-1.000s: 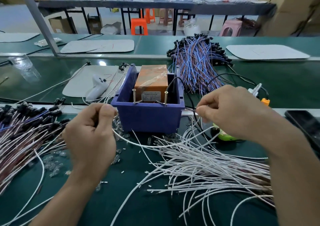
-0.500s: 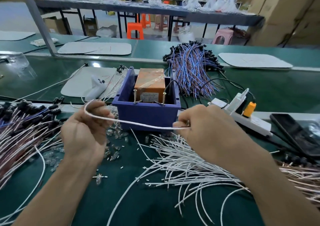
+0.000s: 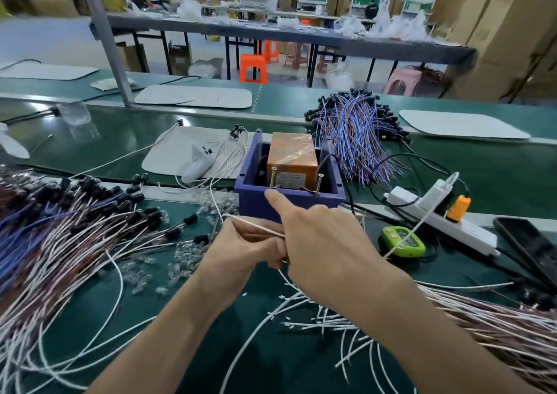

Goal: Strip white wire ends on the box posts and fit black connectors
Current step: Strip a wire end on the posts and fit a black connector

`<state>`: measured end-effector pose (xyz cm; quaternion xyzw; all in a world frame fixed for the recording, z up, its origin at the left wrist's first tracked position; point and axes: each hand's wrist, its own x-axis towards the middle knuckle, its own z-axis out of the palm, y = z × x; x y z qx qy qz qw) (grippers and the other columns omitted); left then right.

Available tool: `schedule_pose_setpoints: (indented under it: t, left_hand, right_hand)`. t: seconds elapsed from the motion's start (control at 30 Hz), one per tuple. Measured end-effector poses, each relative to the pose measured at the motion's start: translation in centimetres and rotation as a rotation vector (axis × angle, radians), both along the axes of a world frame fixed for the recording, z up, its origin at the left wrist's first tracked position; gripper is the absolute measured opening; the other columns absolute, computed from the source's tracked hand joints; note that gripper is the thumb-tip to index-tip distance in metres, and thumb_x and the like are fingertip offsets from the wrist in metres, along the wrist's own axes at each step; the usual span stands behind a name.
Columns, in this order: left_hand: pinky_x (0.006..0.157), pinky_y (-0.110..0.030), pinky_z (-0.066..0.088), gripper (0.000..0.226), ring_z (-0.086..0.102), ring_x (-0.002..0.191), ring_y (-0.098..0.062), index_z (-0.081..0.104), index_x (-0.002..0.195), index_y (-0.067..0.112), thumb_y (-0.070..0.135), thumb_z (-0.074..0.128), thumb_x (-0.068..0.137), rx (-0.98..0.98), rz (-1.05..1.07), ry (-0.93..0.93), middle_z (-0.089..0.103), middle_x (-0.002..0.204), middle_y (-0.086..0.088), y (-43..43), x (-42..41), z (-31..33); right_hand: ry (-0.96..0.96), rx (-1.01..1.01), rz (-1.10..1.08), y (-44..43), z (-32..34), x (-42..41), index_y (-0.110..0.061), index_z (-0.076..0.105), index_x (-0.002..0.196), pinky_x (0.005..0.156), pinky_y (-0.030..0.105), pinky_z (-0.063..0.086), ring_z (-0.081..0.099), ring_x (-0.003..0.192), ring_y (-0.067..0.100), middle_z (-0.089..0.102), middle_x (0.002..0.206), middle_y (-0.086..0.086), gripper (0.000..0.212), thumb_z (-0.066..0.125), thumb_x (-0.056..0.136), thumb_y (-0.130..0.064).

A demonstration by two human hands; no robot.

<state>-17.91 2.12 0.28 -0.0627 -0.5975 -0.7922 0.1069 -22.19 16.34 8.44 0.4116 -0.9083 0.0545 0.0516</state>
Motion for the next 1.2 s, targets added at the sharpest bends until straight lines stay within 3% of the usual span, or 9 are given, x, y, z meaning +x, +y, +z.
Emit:
schedule_pose_setpoints:
  t: [0.23,0.33,0.43,0.6,0.73,0.83,1.0,1.1,1.2]
  left_hand:
    - [0.06,-0.019,0.052,0.016,0.065,0.062,-0.011,0.081,0.077,0.008,0.024,0.078,0.076,0.156,0.041,-0.045,0.072,0.07,-0.006,0.4,0.1,-0.3]
    - [0.059,-0.017,0.051,0.02,0.065,0.061,-0.008,0.081,0.081,0.01,0.026,0.087,0.069,0.266,0.041,-0.028,0.071,0.069,-0.004,-0.5,0.3,-0.2]
    - [0.057,-0.017,0.052,0.032,0.067,0.059,-0.007,0.081,0.077,0.01,0.029,0.097,0.058,0.37,-0.002,0.01,0.072,0.068,-0.003,-2.1,0.6,-0.2]
    - [0.054,-0.015,0.05,0.03,0.063,0.056,-0.006,0.078,0.07,0.011,0.023,0.099,0.052,0.425,-0.017,-0.013,0.068,0.066,-0.002,-2.6,0.6,-0.7]
    - [0.053,-0.013,0.051,0.006,0.063,0.054,-0.004,0.077,0.07,0.012,0.007,0.075,0.072,0.524,0.084,-0.067,0.068,0.064,-0.001,-3.9,0.8,-0.6]
    - [0.048,-0.015,0.045,0.011,0.056,0.052,-0.006,0.073,0.064,0.014,0.008,0.069,0.072,0.484,0.285,-0.081,0.064,0.063,0.001,-4.6,1.0,0.2]
    - [0.043,-0.022,0.034,0.019,0.041,0.044,-0.008,0.048,0.072,0.023,0.021,0.054,0.09,0.599,1.073,-0.236,0.05,0.057,0.009,-7.7,1.4,2.0]
    - [0.077,-0.04,0.06,0.027,0.068,0.086,-0.021,0.061,0.104,0.019,0.034,0.061,0.082,0.251,1.237,-0.383,0.069,0.103,-0.005,-10.9,2.5,2.9]
    - [0.072,-0.024,0.057,0.024,0.063,0.079,0.003,0.066,0.099,0.033,0.038,0.065,0.075,-0.414,1.165,-0.093,0.067,0.089,0.016,-6.8,3.4,5.6]
  right_hand:
    - [0.079,-0.157,0.004,1.5,-1.3,0.0,-0.049,0.04,0.143,0.072,0.035,0.045,0.069,0.092,0.021,0.074,0.095,-0.009,0.063,0.066,0.087,-0.036]
    - [-0.145,-0.337,-0.052,3.8,-1.5,-0.5,-0.05,0.057,0.13,0.067,0.031,0.045,0.055,0.064,0.0,0.06,0.065,-0.022,0.05,0.074,0.086,-0.033]
    - [-0.354,-0.468,-0.07,6.2,-2.5,-1.3,-0.048,0.071,0.111,0.053,0.019,0.037,0.042,0.049,0.007,0.048,0.051,-0.014,0.037,0.077,0.087,-0.021]
    - [-0.657,-0.489,-0.09,9.0,-3.2,-2.2,-0.043,0.078,0.092,0.058,0.029,0.036,0.044,0.056,0.011,0.062,0.058,0.001,0.01,0.08,0.087,-0.034]
    - [-0.854,-0.662,-0.036,10.8,-3.0,-2.5,-0.025,0.078,0.085,0.048,0.027,0.018,0.023,0.052,0.02,0.037,0.053,0.003,0.033,0.078,0.074,-0.056]
    - [-0.907,-0.717,-0.018,11.1,-3.0,-2.6,-0.016,0.073,0.073,0.047,0.031,0.018,0.025,0.05,0.02,0.037,0.051,0.003,0.032,0.075,0.08,-0.047]
    - [-0.822,-0.642,-0.021,10.6,-2.9,-2.7,-0.02,0.077,0.076,0.047,0.033,0.017,0.024,0.05,0.022,0.037,0.049,-0.003,0.022,0.073,0.093,-0.033]
    - [-0.746,-0.588,-0.006,10.2,-3.0,-2.9,-0.021,0.077,0.079,0.044,0.026,0.022,0.026,0.047,0.014,0.037,0.049,-0.007,0.019,0.072,0.096,-0.029]
    - [-0.683,-0.556,0.021,9.3,-2.9,-2.8,-0.027,0.077,0.078,0.047,0.024,0.027,0.032,0.048,0.008,0.043,0.05,-0.008,0.016,0.074,0.093,-0.029]
